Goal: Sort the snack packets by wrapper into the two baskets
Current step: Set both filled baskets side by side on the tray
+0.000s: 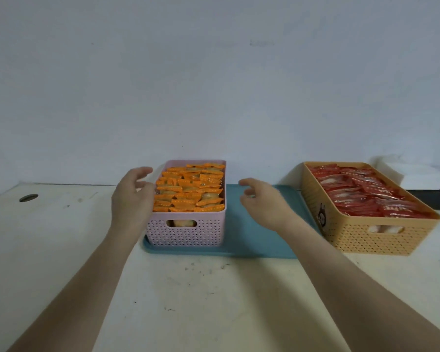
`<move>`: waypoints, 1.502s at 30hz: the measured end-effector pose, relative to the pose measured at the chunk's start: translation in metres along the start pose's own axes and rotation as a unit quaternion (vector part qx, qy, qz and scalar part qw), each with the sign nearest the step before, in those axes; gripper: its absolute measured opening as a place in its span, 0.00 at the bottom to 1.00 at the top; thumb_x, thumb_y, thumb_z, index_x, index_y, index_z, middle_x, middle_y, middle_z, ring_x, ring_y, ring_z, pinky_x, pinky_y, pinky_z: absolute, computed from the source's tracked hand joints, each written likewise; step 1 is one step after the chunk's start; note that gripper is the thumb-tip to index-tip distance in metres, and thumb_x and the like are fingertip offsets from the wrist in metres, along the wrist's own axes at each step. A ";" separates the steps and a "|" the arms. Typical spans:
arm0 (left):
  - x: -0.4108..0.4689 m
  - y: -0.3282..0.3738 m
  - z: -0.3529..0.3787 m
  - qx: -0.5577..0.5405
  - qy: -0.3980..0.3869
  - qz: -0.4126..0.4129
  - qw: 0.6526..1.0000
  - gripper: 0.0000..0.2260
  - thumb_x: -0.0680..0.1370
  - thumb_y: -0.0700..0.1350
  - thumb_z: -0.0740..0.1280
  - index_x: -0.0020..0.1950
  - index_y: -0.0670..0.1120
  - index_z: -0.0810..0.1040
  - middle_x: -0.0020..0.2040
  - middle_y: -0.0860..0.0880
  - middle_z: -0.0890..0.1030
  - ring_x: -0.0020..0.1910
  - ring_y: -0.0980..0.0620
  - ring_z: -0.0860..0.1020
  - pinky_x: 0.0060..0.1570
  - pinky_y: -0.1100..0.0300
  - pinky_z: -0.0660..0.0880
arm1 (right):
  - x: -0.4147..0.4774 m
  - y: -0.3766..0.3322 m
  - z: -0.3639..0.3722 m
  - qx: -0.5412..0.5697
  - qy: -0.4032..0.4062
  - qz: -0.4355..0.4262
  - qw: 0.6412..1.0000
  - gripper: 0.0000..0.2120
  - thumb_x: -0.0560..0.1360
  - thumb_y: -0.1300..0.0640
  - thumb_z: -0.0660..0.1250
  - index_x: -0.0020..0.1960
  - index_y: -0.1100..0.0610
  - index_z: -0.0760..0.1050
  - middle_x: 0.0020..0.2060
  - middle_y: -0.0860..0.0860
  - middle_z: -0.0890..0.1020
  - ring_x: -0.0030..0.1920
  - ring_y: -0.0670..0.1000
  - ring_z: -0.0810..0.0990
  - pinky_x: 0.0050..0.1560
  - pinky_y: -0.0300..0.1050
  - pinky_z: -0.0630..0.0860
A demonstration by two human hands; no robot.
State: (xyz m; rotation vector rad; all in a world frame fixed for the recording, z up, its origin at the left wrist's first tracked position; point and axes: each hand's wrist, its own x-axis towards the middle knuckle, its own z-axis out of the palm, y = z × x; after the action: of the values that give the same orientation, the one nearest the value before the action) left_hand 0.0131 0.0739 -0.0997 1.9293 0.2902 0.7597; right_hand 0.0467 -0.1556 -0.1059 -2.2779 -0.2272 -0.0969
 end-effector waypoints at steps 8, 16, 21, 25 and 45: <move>-0.084 0.074 0.087 0.052 -0.287 0.161 0.943 0.10 0.79 0.43 0.62 0.47 0.53 0.82 0.42 0.52 0.85 0.44 0.53 0.82 0.48 0.55 0.77 | -0.038 0.044 -0.097 -0.249 0.190 0.035 0.949 0.18 0.78 0.53 0.57 0.67 0.48 0.71 0.65 0.52 0.76 0.67 0.59 0.69 0.62 0.62 0.66; -0.141 0.108 0.194 0.129 -0.402 0.108 0.900 0.20 0.81 0.58 0.52 0.55 0.46 0.76 0.53 0.44 0.82 0.49 0.43 0.82 0.52 0.48 0.78 | -0.062 0.114 -0.156 -0.223 0.210 0.208 0.929 0.25 0.79 0.45 0.49 0.75 0.47 0.53 0.69 0.58 0.68 0.68 0.65 0.66 0.63 0.65 0.62; -0.151 0.113 0.223 0.089 -0.401 -0.012 0.912 0.17 0.81 0.53 0.52 0.56 0.43 0.73 0.49 0.45 0.82 0.33 0.47 0.85 0.41 0.54 0.82 | -0.070 0.144 -0.177 -0.104 0.264 0.223 0.933 0.19 0.79 0.54 0.51 0.66 0.61 0.64 0.58 0.64 0.76 0.57 0.66 0.75 0.49 0.56 0.71; -0.150 0.114 0.229 0.053 -0.359 -0.051 0.931 0.15 0.81 0.51 0.53 0.52 0.42 0.75 0.49 0.45 0.82 0.34 0.48 0.85 0.41 0.52 0.83 | -0.075 0.155 -0.180 0.158 0.228 0.269 0.922 0.14 0.77 0.61 0.52 0.52 0.63 0.75 0.51 0.61 0.78 0.47 0.60 0.78 0.44 0.59 0.82; -0.092 0.071 0.096 0.106 -0.244 0.038 0.963 0.16 0.83 0.54 0.53 0.47 0.48 0.77 0.38 0.51 0.83 0.32 0.56 0.83 0.41 0.50 0.82 | -0.051 0.076 -0.086 0.177 0.174 0.149 0.957 0.16 0.75 0.61 0.53 0.42 0.64 0.79 0.38 0.56 0.81 0.36 0.58 0.83 0.39 0.58 0.83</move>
State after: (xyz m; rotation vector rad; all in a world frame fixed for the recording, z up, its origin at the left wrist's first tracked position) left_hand -0.0070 -0.0749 -0.1017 2.2680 -0.0086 0.2877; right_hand 0.0122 -0.2760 -0.1132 -1.8736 0.2657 -0.2748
